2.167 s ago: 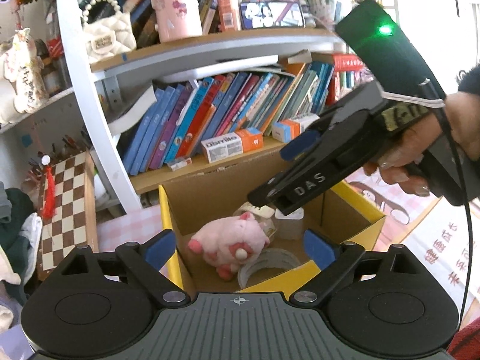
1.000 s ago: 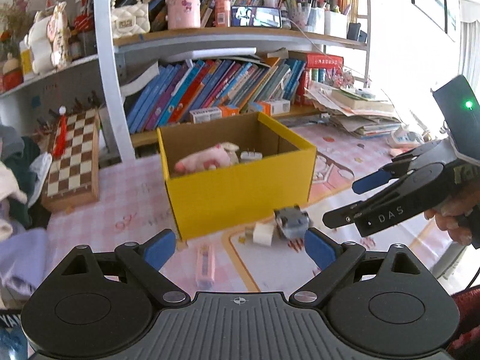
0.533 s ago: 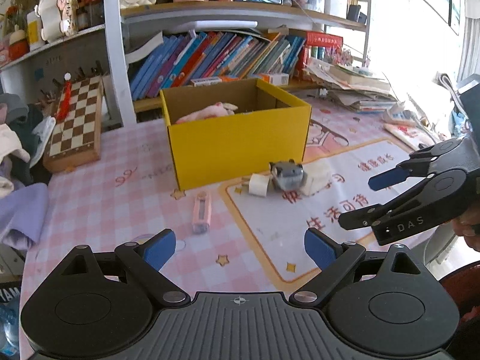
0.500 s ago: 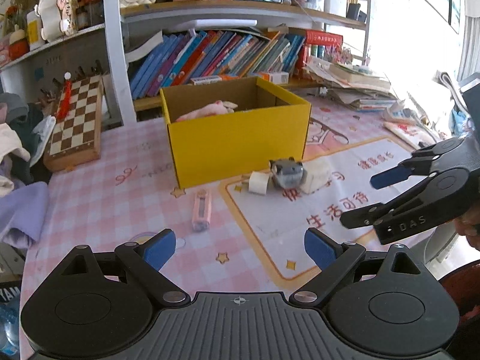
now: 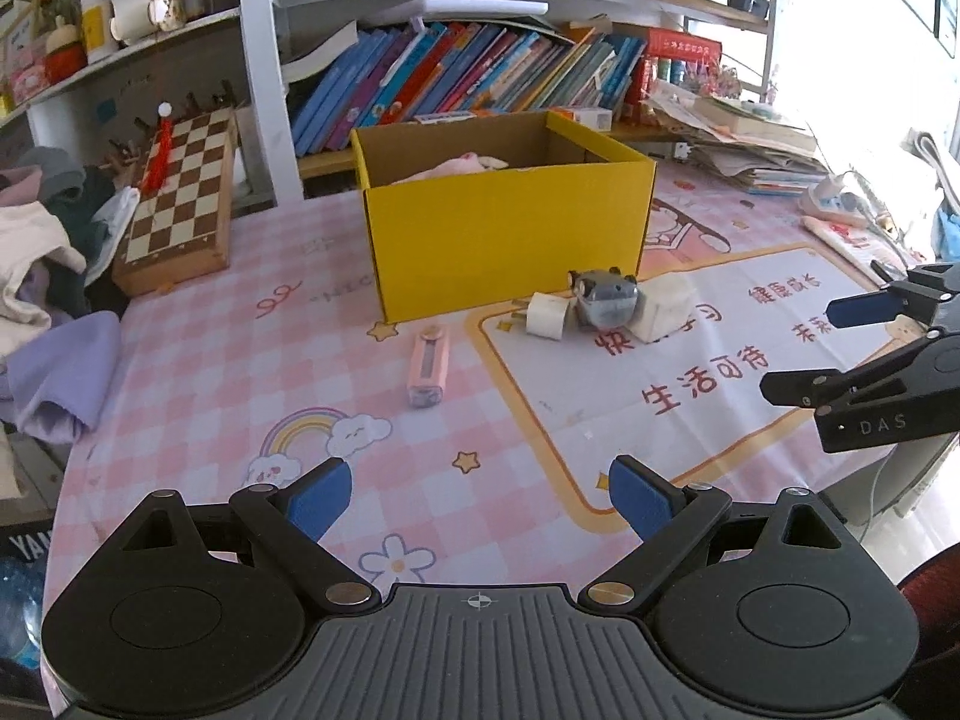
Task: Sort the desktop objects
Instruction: 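Move the left tool toward the pink comb while the right tool approaches the white block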
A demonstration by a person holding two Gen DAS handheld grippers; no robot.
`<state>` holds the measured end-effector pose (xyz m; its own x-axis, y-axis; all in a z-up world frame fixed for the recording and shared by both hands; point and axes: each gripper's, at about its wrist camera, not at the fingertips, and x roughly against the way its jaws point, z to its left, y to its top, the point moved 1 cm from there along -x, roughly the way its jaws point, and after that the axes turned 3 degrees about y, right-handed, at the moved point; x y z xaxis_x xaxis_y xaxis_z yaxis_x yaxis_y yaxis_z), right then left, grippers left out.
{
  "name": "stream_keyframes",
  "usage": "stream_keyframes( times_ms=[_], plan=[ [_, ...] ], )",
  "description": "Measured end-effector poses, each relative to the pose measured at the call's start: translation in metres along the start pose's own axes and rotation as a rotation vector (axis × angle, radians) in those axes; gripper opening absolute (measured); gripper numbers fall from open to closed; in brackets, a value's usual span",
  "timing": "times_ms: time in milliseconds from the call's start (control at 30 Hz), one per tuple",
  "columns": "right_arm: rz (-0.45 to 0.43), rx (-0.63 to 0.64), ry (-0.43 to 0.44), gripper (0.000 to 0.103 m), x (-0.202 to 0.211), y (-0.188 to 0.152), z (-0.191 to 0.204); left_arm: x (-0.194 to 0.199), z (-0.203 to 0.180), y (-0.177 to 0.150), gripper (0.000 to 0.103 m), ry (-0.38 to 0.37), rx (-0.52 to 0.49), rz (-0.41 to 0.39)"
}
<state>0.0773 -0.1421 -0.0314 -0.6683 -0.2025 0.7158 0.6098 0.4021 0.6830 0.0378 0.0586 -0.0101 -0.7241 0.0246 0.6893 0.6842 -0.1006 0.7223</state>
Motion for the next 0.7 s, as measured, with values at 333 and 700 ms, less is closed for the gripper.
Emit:
stream_keyframes(
  times_ms=[333,700],
  plan=[
    [0.068,-0.059,0.109,0.081,-0.002,-0.013,0.016,-0.004,-0.019,-0.008,0.095,-0.045,-0.064,0.023],
    [0.084,-0.068,0.116,0.082,-0.003,-0.018,0.017,-0.006,-0.023,-0.012,0.095,-0.049,-0.068,0.045]
  ],
)
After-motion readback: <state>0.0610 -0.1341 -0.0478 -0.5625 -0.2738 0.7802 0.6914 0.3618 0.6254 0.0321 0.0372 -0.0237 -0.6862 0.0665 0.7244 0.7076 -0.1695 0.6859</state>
